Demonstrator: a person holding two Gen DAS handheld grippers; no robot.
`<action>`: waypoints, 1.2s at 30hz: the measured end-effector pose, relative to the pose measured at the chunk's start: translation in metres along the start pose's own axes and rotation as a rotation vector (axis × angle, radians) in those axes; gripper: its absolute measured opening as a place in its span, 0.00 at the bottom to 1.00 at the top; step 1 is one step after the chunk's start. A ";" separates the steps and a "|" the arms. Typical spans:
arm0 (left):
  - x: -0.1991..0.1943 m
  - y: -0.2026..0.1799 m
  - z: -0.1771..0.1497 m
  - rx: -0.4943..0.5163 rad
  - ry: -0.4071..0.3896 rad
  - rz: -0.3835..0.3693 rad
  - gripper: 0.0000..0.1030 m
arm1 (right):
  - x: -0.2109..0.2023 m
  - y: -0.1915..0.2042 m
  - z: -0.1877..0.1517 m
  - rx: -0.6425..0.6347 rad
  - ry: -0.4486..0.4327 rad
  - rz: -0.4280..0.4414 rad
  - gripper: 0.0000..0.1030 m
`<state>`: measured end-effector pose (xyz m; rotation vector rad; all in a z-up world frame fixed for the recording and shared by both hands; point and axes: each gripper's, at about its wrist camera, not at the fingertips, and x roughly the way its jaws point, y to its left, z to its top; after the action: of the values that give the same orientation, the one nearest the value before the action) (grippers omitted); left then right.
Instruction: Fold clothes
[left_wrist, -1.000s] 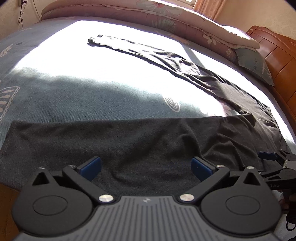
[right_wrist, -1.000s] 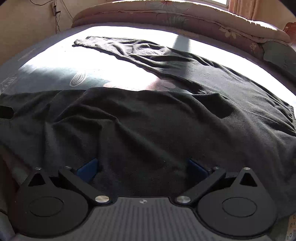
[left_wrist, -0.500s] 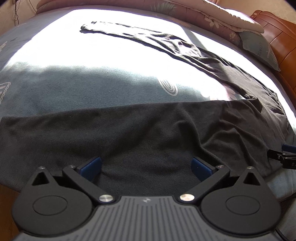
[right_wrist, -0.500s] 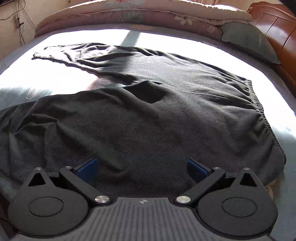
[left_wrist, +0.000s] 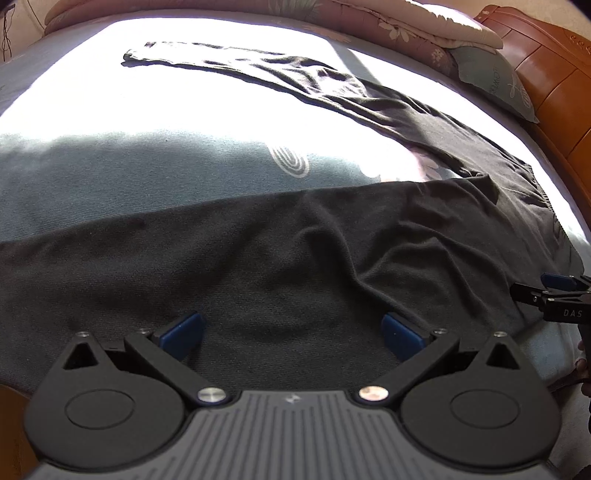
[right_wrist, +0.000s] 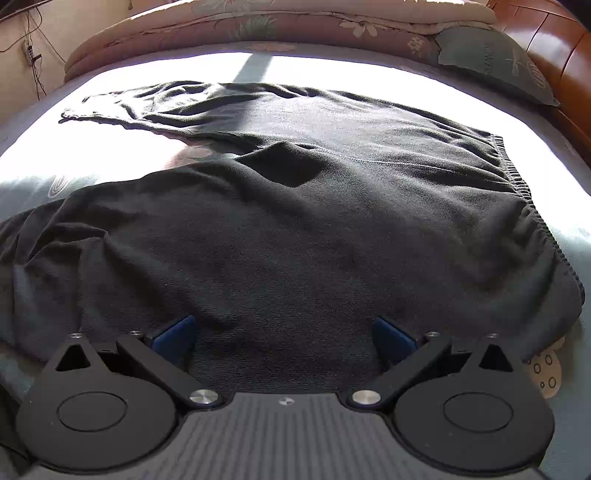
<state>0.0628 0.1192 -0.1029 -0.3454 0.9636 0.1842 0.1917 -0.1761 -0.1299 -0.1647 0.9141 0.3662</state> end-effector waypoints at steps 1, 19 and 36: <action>0.000 -0.001 0.000 0.003 0.001 0.002 1.00 | 0.000 0.000 0.000 0.001 -0.002 0.000 1.00; -0.001 0.001 0.000 -0.004 -0.003 -0.006 1.00 | -0.015 -0.065 0.016 0.092 -0.114 -0.104 1.00; -0.006 0.017 0.007 -0.045 -0.034 0.050 1.00 | -0.028 -0.082 0.012 0.222 -0.119 0.017 1.00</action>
<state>0.0596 0.1374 -0.0982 -0.3585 0.9359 0.2570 0.2162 -0.2548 -0.1012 0.0682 0.8328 0.2843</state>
